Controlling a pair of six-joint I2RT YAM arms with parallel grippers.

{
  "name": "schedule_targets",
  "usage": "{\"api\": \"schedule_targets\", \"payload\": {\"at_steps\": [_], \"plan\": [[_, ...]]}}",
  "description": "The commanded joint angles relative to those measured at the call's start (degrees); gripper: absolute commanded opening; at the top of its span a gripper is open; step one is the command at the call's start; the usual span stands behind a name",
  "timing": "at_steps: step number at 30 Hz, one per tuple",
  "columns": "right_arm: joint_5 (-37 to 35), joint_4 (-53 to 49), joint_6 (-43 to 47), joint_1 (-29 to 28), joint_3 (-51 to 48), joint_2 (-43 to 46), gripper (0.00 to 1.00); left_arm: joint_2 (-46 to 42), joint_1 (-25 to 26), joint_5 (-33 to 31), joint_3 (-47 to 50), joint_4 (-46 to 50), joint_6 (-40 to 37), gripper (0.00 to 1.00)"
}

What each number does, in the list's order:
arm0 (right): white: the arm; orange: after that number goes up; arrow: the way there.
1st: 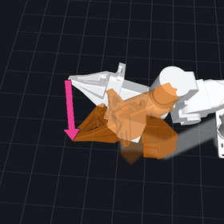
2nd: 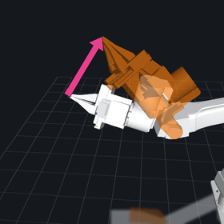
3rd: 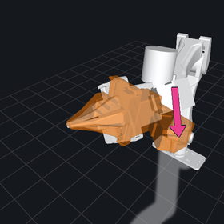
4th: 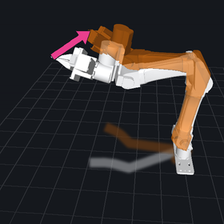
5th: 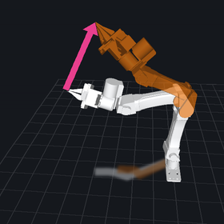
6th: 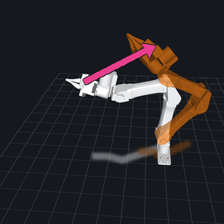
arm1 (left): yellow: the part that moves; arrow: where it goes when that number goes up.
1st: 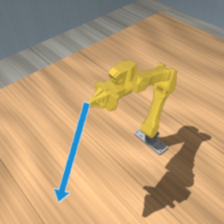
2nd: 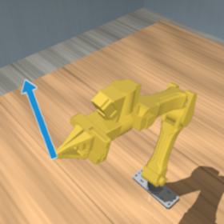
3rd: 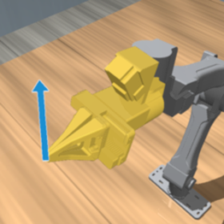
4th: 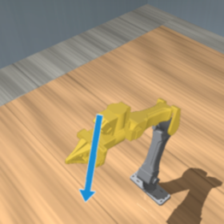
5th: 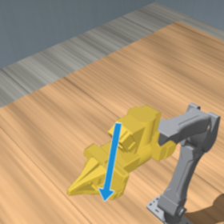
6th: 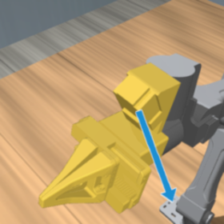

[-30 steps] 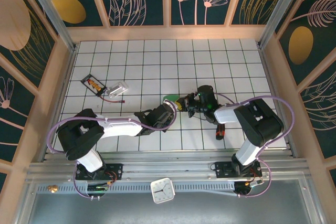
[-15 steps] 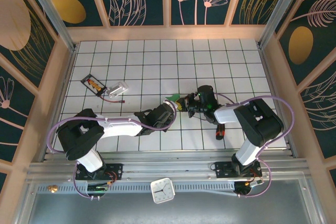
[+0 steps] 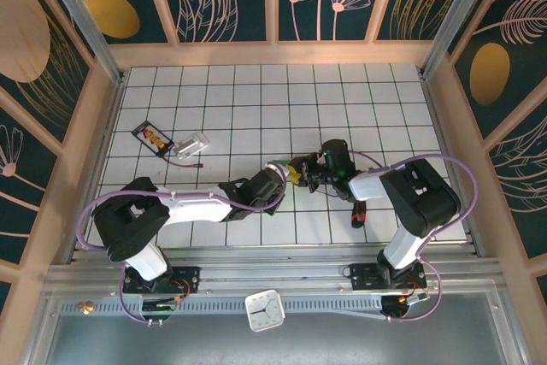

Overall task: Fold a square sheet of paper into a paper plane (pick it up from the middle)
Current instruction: Turn over the paper at the center of the table.

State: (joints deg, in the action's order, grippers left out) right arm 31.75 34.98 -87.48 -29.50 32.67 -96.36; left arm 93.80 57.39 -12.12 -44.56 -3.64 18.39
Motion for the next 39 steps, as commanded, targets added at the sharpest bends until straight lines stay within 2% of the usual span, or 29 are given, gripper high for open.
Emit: {"api": "schedule_targets", "payload": {"at_steps": [1,11,18,22,28,39], "plan": [[-0.2,-6.1,6.4,1.4,2.0,2.7,0.31,0.6,0.3,2.7,-0.3,-2.2,3.7,0.00],[-5.1,-24.3,28.7,6.4,7.1,10.0,0.38,0.5,0.1,11.1,1.6,-9.1,12.3,0.00],[-12.9,-29.8,44.8,5.2,8.7,14.6,0.39,1.3,-1.4,18.2,3.8,-14.5,16.8,0.00],[-14.9,-31.3,51.3,5.0,8.0,17.5,0.40,1.6,-2.5,21.0,5.1,-17.0,18.5,0.00],[-16.7,-35.0,57.2,4.4,7.6,20.4,0.42,2.8,-3.4,24.2,5.7,-19.2,19.6,0.00],[-17.4,-37.9,59.1,3.4,7.0,20.8,0.42,4.1,-4.6,28.4,7.5,-24.8,24.3,0.00]]}}
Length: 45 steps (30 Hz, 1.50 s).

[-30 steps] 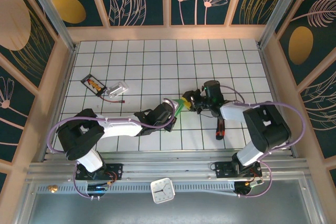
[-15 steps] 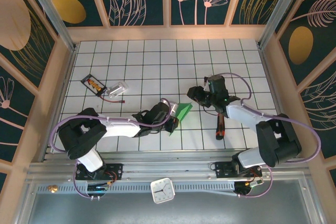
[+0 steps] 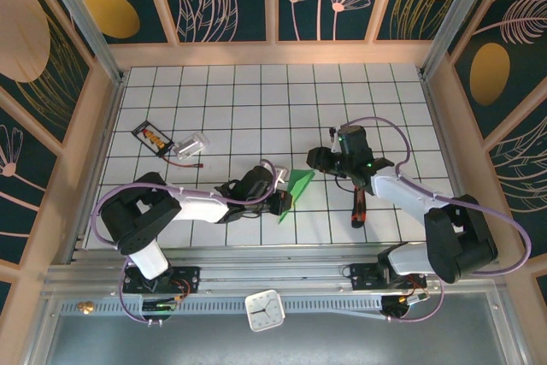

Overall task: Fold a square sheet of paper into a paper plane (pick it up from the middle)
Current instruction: Turn over the paper at the center of the table.

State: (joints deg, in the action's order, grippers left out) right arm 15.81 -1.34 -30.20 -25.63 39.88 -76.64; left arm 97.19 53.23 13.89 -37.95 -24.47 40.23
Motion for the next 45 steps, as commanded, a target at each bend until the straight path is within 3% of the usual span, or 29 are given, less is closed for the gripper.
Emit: {"api": "schedule_targets", "payload": {"at_steps": [1,12,45], "plan": [[-1.2,-1.8,2.0,-0.6,-0.3,1.1,0.42,0.7,-0.6,2.7,1.0,-4.2,2.7,0.00],[-1.7,-3.9,3.0,-0.9,-0.8,1.6,0.42,4.2,-1.6,5.7,0.9,-6.5,5.3,0.00],[3.2,0.5,4.8,-4.8,-1.7,-1.0,0.33,1.5,-4.3,8.3,10.8,-20.7,13.9,0.00]]}}
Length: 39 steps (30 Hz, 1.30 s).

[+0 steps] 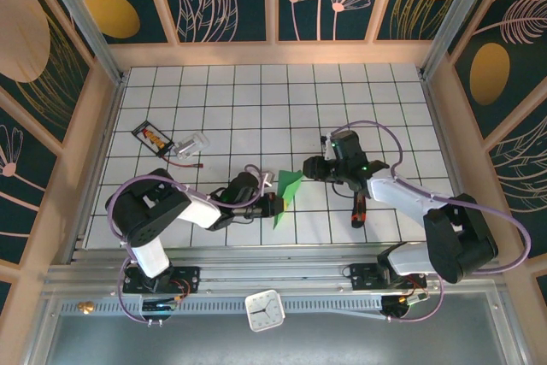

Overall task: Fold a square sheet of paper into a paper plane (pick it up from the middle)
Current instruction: Turn over the paper at the center of the table.

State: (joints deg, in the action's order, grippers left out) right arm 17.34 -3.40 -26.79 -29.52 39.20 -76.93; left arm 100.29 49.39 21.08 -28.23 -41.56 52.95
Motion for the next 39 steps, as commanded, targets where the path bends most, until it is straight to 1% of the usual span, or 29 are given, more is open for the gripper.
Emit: {"api": "schedule_targets", "payload": {"at_steps": [1,5,9,10,17,28,30,39], "plan": [[1.9,2.9,1.3,-1.0,-1.1,-0.8,0.32,-1.7,-0.6,1.3,1.5,-4.2,1.5,0.00],[2.3,3.6,1.1,-1.5,-1.0,-1.7,0.29,-1.7,-1.0,2.1,2.8,-6.9,3.1,0.00],[1.6,2.9,1.2,-3.2,0.0,-2.9,0.27,-1.8,-1.5,2.6,4.0,-8.5,4.2,0.00],[1.6,2.9,1.3,-3.3,0.1,-2.9,0.26,-3.5,-1.6,2.7,4.1,-8.5,4.3,0.00],[2.1,3.4,1.6,-3.4,0.3,-3.6,0.23,-4.3,-2.5,3.0,6.8,-13.2,8.4,0.00],[2.1,3.7,1.6,-5.0,1.1,-5.1,0.20,-2.5,-3.5,3.2,10.2,-20.0,14.7,0.00],[2.0,3.7,1.6,-5.3,1.2,-5.4,0.20,-0.5,-3.7,3.6,10.6,-21.6,15.8,0.00],[1.6,3.5,1.8,-5.7,1.5,-5.5,0.19,0.9,-3.9,3.7,11.3,-22.8,17.0,0.00]]}}
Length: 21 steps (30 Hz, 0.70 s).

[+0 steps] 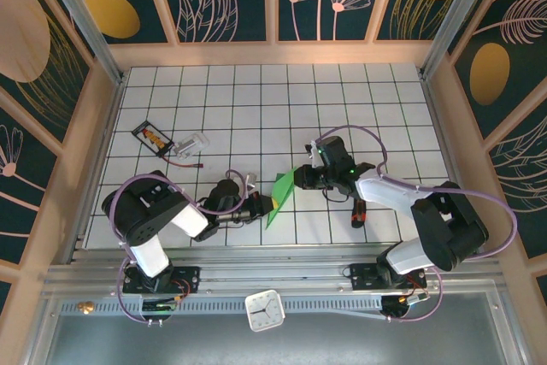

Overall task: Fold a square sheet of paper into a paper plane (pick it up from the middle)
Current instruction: Turn over the paper at the center of the table.

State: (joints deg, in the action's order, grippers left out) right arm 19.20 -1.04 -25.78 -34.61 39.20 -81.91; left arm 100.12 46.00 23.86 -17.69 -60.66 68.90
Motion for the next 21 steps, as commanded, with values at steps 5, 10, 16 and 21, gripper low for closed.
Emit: {"api": "schedule_targets", "payload": {"at_steps": [5,10,16,21], "plan": [[-0.1,1.4,0.9,-1.2,1.7,-0.9,0.18,2.1,-0.6,1.0,1.1,-4.5,1.9,0.00],[0.2,1.6,1.1,-1.9,2.3,-1.8,0.18,2.7,-0.7,1.4,0.8,-4.1,2.2,0.00],[1.1,2.6,1.0,-3.3,3.1,-3.6,0.17,3.2,-0.8,1.6,0.7,-3.7,2.3,0.00],[2.3,3.8,0.9,-4.4,4.3,-5.8,0.15,3.2,-1.0,1.6,0.9,-3.6,2.6,0.00]]}}
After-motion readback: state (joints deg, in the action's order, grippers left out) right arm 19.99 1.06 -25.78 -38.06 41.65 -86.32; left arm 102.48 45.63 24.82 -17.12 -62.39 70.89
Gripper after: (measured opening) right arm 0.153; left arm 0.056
